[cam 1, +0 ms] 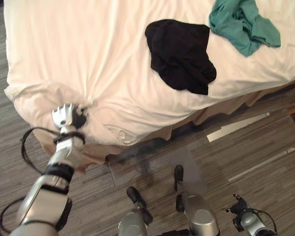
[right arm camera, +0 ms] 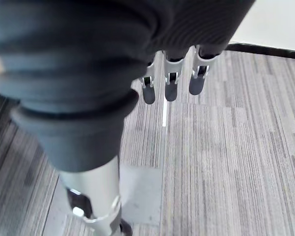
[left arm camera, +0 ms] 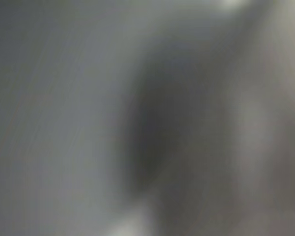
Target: Tidy up the quilt and then pick up the clothes from the bed and put them into the laundry hamper.
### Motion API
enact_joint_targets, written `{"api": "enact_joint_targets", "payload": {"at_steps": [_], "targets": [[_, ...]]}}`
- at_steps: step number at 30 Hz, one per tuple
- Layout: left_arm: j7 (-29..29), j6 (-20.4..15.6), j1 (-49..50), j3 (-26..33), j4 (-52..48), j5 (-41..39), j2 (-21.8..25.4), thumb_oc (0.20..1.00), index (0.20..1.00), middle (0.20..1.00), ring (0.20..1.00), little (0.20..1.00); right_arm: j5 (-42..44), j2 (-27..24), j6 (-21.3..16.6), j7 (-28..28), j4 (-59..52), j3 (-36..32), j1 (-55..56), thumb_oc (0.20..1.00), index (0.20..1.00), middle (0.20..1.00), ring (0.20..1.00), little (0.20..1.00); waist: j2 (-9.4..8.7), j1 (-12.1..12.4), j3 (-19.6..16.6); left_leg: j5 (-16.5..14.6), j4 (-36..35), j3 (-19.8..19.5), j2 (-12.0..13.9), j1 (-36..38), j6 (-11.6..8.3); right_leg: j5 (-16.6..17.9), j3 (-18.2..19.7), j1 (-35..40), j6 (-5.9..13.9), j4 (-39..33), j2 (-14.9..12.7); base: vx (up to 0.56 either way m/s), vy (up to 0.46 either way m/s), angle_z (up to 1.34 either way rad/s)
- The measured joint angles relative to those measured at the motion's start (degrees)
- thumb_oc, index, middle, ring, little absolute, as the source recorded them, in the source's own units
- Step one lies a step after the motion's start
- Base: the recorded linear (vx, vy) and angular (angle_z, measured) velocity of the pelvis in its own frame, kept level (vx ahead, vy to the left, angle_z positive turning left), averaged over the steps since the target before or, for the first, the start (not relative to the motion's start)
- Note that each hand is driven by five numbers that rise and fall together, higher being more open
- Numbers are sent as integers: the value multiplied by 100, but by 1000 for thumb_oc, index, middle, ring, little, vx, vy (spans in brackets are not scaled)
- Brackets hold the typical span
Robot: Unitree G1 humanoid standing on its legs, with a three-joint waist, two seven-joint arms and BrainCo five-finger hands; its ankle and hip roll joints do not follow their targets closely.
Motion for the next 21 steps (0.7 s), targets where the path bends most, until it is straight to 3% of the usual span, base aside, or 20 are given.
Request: {"api": "enact_joint_targets", "payload": {"at_steps": [3, 4, 5, 10, 11, 12, 13, 14, 16, 17, 19, 20, 21], "targets": [[-143, 51, 1276, 534, 157, -63, -109, 200, 200, 200, 200, 200, -3, -269, 81, 14, -549, -49, 266, 1000, 1000, 1000, 1000, 1000, 14, 128, -427, -66, 9, -7, 13, 97, -4, -26, -4, 74, -3, 2, 31, 86, 55, -1], [-189, 70, 1489, 658, 221, -91, -165, 278, 278, 278, 278, 278, -5, -353, 70, 2, -723, -85, 311, 1000, 1000, 1000, 1000, 1000, 16, 153, -471, -69, 17, -21, 6, 126, 0, -25, -25, 121, -3, 2, 20, 63, 50, 11], [-248, 40, 2028, 827, 376, -105, -313, 1000, 1000, 1000, 1000, 1000, -3, -516, 119, 18, -1316, -138, 357, 1000, 1000, 1000, 1000, 1000, 4, 292, -585, -107, -4, -40, -1, 189, 21, -25, -44, 202, -3, 1, -14, 49, 52, 10], [-295, 150, 2566, 1192, 1566, -358, -811, 1000, 1000, 1000, 1000, 1000, 4, -745, -48, 15, -2525, -188, 216, 1000, 1000, 1000, 1000, 1000, -117, 444, -951, -138, 4, -171, -94, 181, 60, -66, -122, 251, 80, -33, -129, 39, 40, 16], [-312, 192, 2795, 1211, 1645, -532, -826, 1000, 1000, 1000, 1000, 1000, 4, -752, -158, 19, -2648, -197, 61, 1000, 1000, 1000, 1000, 1000, -123, 602, -993, -131, -3, -193, -103, 121, 55, -126, -168, 250, 131, -34, -148, 34, 13, 13], [-281, 177, 2891, 1324, 1725, -563, -905, 1000, 1000, 1000, 1000, 1000, 41, -807, -51, 54, -2803, -76, -50, 909, 909, 909, 909, 909, -128, 704, -996, -132, -5, -186, -110, 135, 55, -125, -166, 234, 130, -34, -158, 21, 8, -6], [-276, 183, 2994, 1341, 1836, -721, -1138, 1000, 1000, 1000, 1000, 1000, 39, -1159, -7, 240, -3440, 408, -204, 200, 200, 200, 200, 200, -80, 692, -1008, -150, 1, -166, -126, 132, 100, -132, -263, 212, 114, -34, -210, -18, 10, -6], [-316, 175, 3013, 1305, 1890, -778, -1195, 1000, 1000, 1000, 1000, 1000, 23, -1202, -197, 266, -3592, 386, -302, 200, 200, 200, 200, 200, -71, 705, -1008, -128, 3, -203, -132, 106, 114, -94, -285, 218, 161, -34, -216, -109, -8, 11], [-277, 142, 3206, 1073, 1844, -795, -1420, 1000, 1000, 1000, 1000, 1000, 58, -1303, -127, 370, -4022, 857, -1157, 200, 200, 200, 200, 200, -64, 830, -1008, -92, -3, -276, -126, -31, 116, -89, -375, 150, 173, -34, -225, -83, -2, 15], [-289, 121, 3192, 900, 1840, -861, -1604, 1000, 1000, 1000, 1000, 1000, 99, -1254, -307, 392, -4146, 980, -1660, 200, 200, 200, 200, 200, -36, 889, -981, -42, 12, -300, -122, -110, 134, -66, -410, 67, 192, -34, -234, -124, -20, 10], [-270, 35, 3037, 478, 1716, -1089, -1906, 1000, 1000, 1000, 1000, 1000, 309, -1033, -311, 344, -4007, 1441, -2860, 200, 200, 200, 200, 200, -32, 1044, -946, 41, 39, -359, -101, -388, 142, -3, -449, -156, 263, -33, -228, -214, -46, 11], [-269, -8, 2921, 277, 1704, -1186, -1938, 1000, 1000, 1000, 1000, 1000, 388, -1019, -348, 359, -3893, 1699, -3405, 200, 200, 200, 200, 200, -48, 1048, -888, 63, 94, -390, -94, -500, 151, 25, -486, -281, 295, -31, -223, -155, -39, 29], [-256, -95, 2592, 60, 1577, -1229, -1935, 1000, 1000, 1000, 1000, 1000, 476, -1044, -440, 374, -3768, 1890, -4273, 200, 200, 200, 200, 200, -2, 1252, -661, 117, 249, -540, -45, -829, 154, 78, -603, -431, 270, -16, -227, -121, -47, 37]]}}
